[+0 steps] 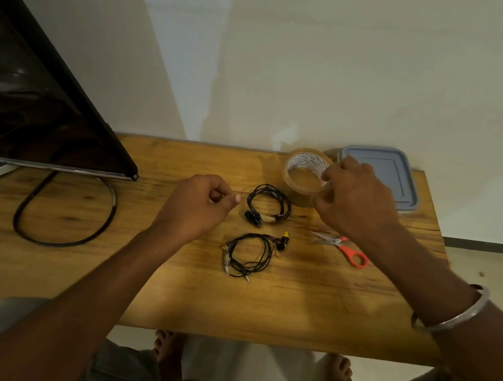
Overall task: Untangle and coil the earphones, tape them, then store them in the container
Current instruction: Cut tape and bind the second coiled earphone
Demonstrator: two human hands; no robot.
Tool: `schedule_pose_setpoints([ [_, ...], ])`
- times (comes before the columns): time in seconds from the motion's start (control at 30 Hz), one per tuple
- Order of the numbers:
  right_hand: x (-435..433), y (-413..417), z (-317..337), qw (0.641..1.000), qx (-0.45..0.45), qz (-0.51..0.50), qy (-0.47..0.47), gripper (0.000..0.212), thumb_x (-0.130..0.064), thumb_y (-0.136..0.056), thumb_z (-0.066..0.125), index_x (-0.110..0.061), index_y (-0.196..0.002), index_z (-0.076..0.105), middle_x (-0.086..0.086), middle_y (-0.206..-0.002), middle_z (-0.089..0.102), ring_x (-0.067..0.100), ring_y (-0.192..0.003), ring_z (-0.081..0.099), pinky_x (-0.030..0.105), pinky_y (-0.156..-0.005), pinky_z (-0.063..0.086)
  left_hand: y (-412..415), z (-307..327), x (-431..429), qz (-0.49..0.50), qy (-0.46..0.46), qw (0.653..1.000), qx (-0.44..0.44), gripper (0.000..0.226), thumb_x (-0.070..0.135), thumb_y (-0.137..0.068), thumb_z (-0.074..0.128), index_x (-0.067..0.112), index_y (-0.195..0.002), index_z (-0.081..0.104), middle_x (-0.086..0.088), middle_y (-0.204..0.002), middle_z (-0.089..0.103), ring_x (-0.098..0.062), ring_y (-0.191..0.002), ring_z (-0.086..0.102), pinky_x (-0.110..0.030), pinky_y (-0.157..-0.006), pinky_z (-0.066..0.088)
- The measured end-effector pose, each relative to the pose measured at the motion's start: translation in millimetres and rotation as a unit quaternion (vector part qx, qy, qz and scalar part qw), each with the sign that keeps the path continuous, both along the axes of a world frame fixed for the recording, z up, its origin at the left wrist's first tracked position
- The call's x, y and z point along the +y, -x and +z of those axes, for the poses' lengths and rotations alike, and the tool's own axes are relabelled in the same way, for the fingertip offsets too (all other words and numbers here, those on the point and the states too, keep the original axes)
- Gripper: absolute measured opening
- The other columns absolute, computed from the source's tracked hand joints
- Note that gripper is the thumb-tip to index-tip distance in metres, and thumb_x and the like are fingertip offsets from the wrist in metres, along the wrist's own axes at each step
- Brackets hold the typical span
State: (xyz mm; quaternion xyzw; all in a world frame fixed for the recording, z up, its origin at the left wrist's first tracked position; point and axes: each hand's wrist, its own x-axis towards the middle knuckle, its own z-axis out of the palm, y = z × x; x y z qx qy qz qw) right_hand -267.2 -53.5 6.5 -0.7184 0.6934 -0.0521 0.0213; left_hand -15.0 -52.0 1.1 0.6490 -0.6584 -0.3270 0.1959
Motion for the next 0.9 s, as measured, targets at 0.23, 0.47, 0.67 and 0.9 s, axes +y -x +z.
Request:
schedule_pose_setpoints([
  [0.23, -5.8, -4.1, -18.2, 0.996, -0.031, 0.086, 0.008, 0.028, -0.025, -0.09, 0.068, -0.02, -0.118, 0.07, 0.003, -0.119, 0.059, 0.025, -0.114, 0.052, 0.035, -0.076, 0.048, 4.2, -1.4, -3.7, 0.0, 0.004, 0.998, 0.061, 0.011, 0.032, -0.092, 0.067, 0.025, -0.085, 0.072, 0.007, -0.077, 0.07, 0.0, -0.061, 0.058, -0.022, -0.058, 0.042],
  [0.47, -6.3, -5.7, -18.3, 0.992, -0.066, 0.1, 0.029, 0.019, -0.02, -0.09, 0.068, -0.02, -0.108, 0.074, 0.001, -0.103, 0.066, 0.029, -0.091, 0.066, 0.036, -0.066, 0.052, 6.4, 11.4, -6.9, 0.065, -0.116, 0.96, 0.247, 0.021, 0.025, -0.097, 0.061, 0.008, -0.093, 0.073, -0.001, -0.074, 0.07, -0.01, -0.05, 0.052, -0.023, -0.043, 0.039],
  [0.67, 5.2, -22.6, 2.1, 0.971, -0.082, 0.173, 0.145, 0.022, -0.008, -0.084, 0.077, -0.015, -0.105, 0.078, 0.001, -0.097, 0.069, 0.025, -0.082, 0.068, 0.032, -0.052, 0.054, -3.6, 31.7, -15.9, 0.144, -0.264, 0.863, 0.405, 0.067, 0.067, -0.09, 0.048, 0.005, -0.11, 0.067, -0.01, -0.097, 0.075, -0.018, -0.069, 0.066, -0.033, -0.061, 0.055],
  [0.9, 12.8, -29.7, -0.7, 0.956, -0.051, 0.221, 0.187, 0.029, 0.0, -0.078, 0.08, -0.011, -0.105, 0.078, 0.006, -0.098, 0.068, 0.027, -0.087, 0.066, 0.028, -0.047, 0.048, -0.9, 37.9, -13.4, 0.137, -0.271, 0.834, 0.46, 0.048, 0.052, -0.085, 0.066, 0.011, -0.11, 0.061, -0.013, -0.088, 0.072, -0.022, -0.076, 0.072, -0.034, -0.067, 0.06],
])
